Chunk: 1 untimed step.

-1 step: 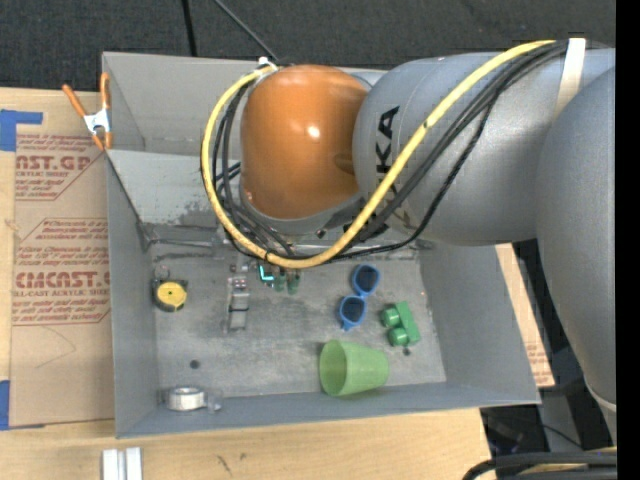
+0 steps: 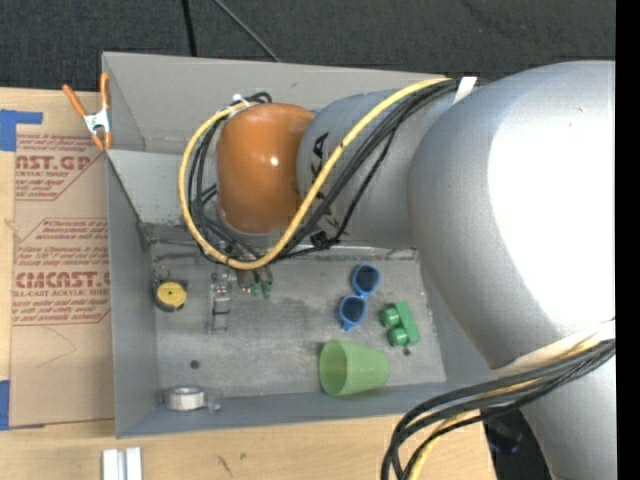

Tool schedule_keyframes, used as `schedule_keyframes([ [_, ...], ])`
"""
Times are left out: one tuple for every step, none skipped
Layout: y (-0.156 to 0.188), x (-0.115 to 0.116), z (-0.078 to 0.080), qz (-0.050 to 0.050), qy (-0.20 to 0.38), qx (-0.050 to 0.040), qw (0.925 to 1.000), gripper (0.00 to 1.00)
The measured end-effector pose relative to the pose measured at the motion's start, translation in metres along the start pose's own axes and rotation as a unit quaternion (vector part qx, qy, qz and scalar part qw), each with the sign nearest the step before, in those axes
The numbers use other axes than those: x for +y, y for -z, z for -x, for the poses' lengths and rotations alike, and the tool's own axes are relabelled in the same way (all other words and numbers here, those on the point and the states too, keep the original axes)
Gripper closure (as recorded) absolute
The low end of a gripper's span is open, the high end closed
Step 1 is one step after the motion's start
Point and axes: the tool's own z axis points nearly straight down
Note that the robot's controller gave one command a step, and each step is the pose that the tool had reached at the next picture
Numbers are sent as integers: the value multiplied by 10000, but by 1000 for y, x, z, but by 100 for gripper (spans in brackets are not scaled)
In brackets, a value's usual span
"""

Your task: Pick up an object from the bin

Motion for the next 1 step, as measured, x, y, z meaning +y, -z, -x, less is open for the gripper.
schedule_keyframes([
  [-33, 33, -5, 15, -100, -12, 9999, 0],
])
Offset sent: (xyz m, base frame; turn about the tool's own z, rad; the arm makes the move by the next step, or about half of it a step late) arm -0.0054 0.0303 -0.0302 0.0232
